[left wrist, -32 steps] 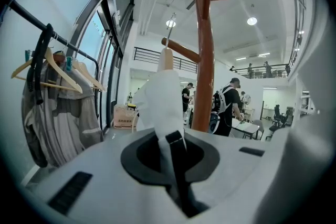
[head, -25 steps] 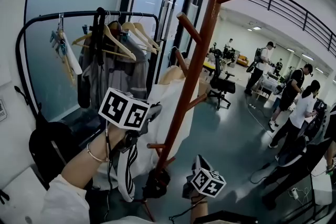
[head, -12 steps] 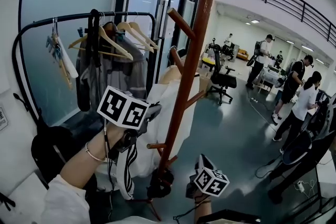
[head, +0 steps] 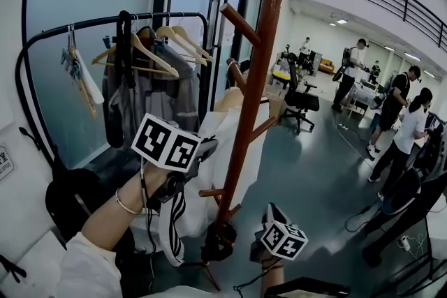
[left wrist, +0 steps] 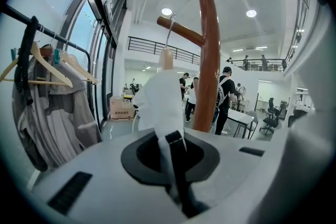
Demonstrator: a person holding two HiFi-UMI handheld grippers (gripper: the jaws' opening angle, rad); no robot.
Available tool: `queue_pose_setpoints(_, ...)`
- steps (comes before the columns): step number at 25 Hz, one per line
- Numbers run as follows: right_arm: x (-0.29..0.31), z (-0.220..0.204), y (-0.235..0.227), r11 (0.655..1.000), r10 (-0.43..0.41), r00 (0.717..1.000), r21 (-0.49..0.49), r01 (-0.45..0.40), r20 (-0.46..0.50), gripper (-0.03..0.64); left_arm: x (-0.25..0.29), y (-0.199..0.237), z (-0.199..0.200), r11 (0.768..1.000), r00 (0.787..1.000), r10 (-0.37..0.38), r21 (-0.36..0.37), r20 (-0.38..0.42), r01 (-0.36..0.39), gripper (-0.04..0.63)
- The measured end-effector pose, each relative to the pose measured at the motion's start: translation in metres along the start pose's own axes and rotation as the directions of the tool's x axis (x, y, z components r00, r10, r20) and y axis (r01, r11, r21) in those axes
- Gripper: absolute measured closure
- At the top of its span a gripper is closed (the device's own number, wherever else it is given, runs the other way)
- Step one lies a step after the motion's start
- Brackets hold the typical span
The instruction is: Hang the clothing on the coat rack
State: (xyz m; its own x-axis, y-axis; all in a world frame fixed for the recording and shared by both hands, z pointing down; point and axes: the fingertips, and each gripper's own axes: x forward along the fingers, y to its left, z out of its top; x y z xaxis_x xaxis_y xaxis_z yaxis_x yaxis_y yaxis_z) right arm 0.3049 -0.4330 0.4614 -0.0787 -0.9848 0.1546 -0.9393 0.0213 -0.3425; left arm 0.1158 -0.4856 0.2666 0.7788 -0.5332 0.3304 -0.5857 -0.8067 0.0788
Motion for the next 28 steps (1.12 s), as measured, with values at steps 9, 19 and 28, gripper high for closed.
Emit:
queue_pose_setpoints(9, 0.005, -0.005, 0.001, 1.000, 0.002, 1.000, 0.011, -0.002, -0.008, 0.594, 0.004, 0.001, -0.003, 1.000, 1.000, -0.010, -0.002, -0.012, 0.010, 0.572)
queue_pose_setpoints(19, 0.004, -0.010, -0.002, 1.000, -0.002, 1.000, 0.026, 0.002, -0.011, 0.594, 0.007, -0.002, -0.009, 1.000, 1.000, -0.021, 0.004, -0.022, 0.021, 0.572)
queue_pose_setpoints(28, 0.001, -0.020, -0.003, 0.999, -0.006, 1.000, 0.035, 0.006, -0.024, 0.594, 0.005, -0.007, -0.021, 0.999, 0.998, -0.041, 0.032, -0.051, 0.043, 0.569)
